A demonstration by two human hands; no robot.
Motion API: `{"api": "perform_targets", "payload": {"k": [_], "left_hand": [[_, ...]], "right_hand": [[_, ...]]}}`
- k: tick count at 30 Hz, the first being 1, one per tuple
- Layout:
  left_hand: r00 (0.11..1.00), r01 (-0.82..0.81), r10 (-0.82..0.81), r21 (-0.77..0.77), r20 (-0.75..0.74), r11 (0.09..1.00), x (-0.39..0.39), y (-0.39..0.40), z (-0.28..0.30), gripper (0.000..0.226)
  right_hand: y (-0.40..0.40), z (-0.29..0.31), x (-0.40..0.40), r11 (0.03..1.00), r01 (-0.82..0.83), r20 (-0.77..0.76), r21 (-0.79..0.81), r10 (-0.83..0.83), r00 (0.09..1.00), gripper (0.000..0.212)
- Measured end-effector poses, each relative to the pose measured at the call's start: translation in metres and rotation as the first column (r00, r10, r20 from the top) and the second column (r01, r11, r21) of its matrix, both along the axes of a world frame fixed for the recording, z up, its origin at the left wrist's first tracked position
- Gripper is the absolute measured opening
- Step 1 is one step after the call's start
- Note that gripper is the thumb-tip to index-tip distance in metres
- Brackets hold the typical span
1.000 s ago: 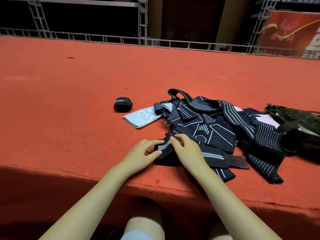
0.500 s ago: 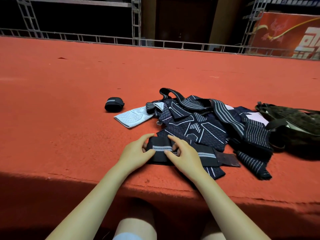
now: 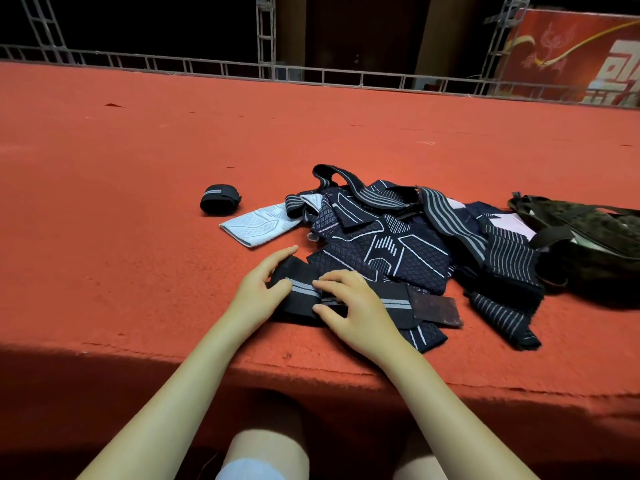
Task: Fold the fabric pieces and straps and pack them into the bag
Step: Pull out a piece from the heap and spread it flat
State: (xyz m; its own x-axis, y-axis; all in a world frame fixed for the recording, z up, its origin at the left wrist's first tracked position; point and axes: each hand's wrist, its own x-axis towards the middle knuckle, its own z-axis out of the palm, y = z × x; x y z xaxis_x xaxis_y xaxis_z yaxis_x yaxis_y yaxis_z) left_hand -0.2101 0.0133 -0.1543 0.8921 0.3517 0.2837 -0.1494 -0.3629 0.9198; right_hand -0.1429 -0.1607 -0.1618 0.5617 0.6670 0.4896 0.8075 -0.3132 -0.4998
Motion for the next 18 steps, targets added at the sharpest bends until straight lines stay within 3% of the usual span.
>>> {"api": "perform_targets", "payload": {"k": [3,6,11,14,18], "left_hand": [[0.999,0.014,-0.01,-0.113,0.041,0.994,-0.002,-0.003,0.0,0.045],[0.995,0.072,-0.062,-0.122,0.081,0.99,-0.001,-0.003,0.001,0.03],[0.994,0.106,-0.11,0.166,0.014,0.98,-0.002,-0.007,-0.003,0.036],[0.992,0.121,-0.104,0.314,-0.072,0.942,0.003,-0.011,-0.006,0.037],[0.991,0.078,-0.041,0.297,-0.131,0.952,0.006,-0.018,-0.007,0.046]], "right_hand": [[0.0,0.001,-0.001,1.0,0.011,-0.065,0.015,-0.01,0.998,0.037],[-0.001,0.005,-0.003,0.995,0.045,-0.219,0.087,-0.025,0.975,0.045],[-0.005,0.008,-0.005,0.976,0.135,-0.385,0.172,-0.059,0.921,0.059],[-0.006,0.01,-0.005,0.965,0.213,-0.394,0.149,-0.14,0.908,0.056],[-0.011,0.006,-0.003,0.922,0.365,-0.214,0.13,-0.333,0.918,0.043]]}}
